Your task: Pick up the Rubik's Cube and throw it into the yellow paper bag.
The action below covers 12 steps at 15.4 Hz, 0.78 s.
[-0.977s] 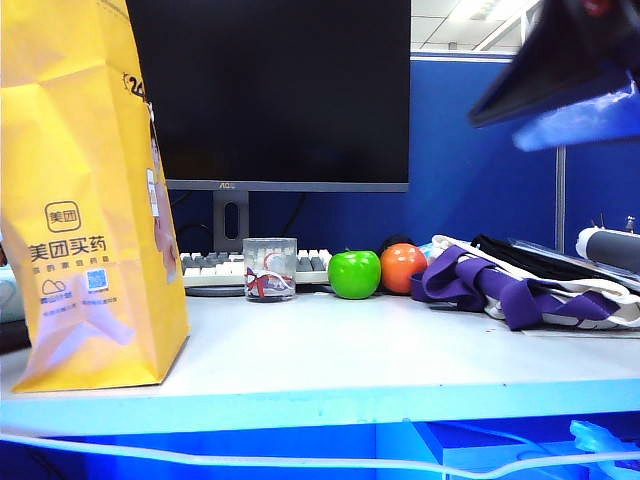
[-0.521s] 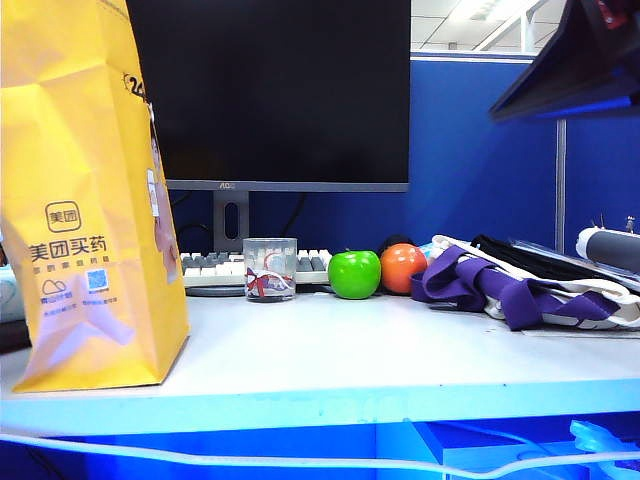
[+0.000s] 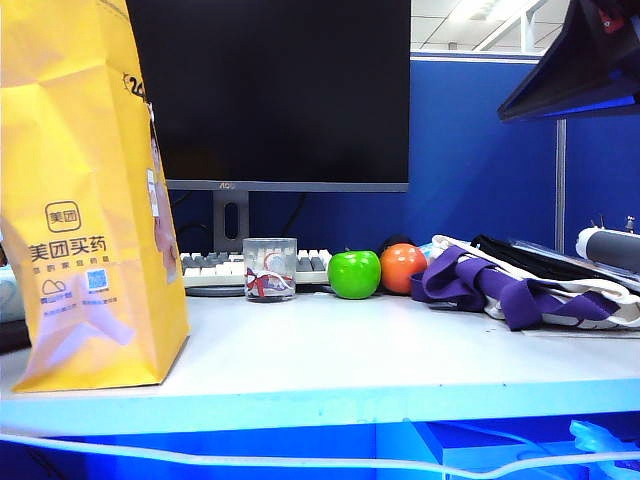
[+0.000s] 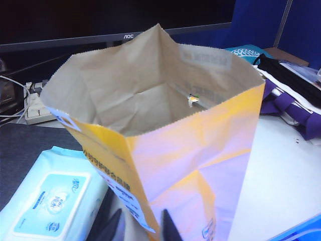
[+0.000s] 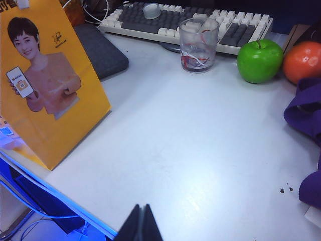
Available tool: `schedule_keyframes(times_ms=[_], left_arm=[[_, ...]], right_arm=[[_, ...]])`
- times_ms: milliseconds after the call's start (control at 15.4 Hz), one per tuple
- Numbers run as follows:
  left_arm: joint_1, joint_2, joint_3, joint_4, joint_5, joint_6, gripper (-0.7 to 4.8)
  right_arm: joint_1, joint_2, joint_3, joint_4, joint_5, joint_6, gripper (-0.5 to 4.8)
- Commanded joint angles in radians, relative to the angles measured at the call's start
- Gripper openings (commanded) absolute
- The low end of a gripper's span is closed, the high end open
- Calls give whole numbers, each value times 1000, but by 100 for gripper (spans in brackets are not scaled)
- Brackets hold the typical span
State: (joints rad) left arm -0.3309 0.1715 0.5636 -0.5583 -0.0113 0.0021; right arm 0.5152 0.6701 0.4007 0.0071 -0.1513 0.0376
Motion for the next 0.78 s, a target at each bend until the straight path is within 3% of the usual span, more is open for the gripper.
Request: schedule_keyframes(times_ms=[65,391,651,781], left_arm=[[0,1,3,13,-3,-3,107],[0,-69,-31,40,-4,-2,107],[43,-139,-91,84,0,-3,107],[124,-156,-143,200,0,-2,107]], right_arm=[[2,-16,-8,19,-5,3,1],[-19,-226,-80,-43,-8,3,1],[-174,-403,-80,-106,-7,3,1],[-264,-454,-80,-108,1,3,1]])
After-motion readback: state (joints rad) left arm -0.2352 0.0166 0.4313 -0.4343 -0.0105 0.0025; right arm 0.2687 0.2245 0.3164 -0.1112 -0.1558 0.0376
